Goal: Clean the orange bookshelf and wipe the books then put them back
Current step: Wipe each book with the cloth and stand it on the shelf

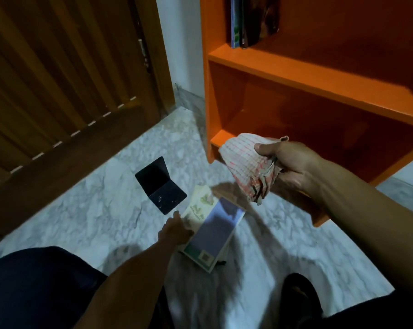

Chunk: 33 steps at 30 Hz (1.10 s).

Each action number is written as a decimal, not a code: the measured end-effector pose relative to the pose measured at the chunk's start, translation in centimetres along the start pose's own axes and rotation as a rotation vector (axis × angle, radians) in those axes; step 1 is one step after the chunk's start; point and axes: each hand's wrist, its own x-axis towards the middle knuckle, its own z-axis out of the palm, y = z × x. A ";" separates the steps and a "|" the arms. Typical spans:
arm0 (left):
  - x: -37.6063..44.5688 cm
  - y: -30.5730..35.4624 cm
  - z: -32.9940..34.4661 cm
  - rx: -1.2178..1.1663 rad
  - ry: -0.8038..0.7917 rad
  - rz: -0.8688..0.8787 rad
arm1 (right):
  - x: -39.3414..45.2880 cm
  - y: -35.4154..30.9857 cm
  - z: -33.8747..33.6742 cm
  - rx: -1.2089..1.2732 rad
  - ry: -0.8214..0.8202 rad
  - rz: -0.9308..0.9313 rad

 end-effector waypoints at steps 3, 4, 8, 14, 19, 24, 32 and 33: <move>-0.3 1.0 -0.7 0.043 0.054 0.020 | 0.2 0.0 0.0 -0.002 0.021 -0.008; -0.1 1.4 -1.0 0.060 0.064 0.035 | 0.1 -0.1 0.0 0.009 0.034 -0.001; 0.0 3.7 -4.1 0.028 0.061 0.152 | -1.0 -0.6 0.4 0.103 0.036 0.042; -2.0 8.8 -10.3 0.103 0.072 0.374 | -1.9 -1.0 0.9 0.220 0.046 0.035; -5.0 10.9 -16.9 -0.315 0.085 0.390 | -2.8 -1.8 0.7 0.231 0.092 0.052; -9.8 12.0 -22.3 -0.713 0.098 0.399 | -3.1 -2.8 0.5 0.220 0.173 -0.065; -15.4 12.4 -25.1 -0.973 0.038 0.443 | -3.3 -4.8 0.4 0.040 0.491 -0.795; -15.8 12.5 -24.9 -0.983 0.018 0.445 | -3.4 -4.9 0.4 -0.081 0.511 -0.941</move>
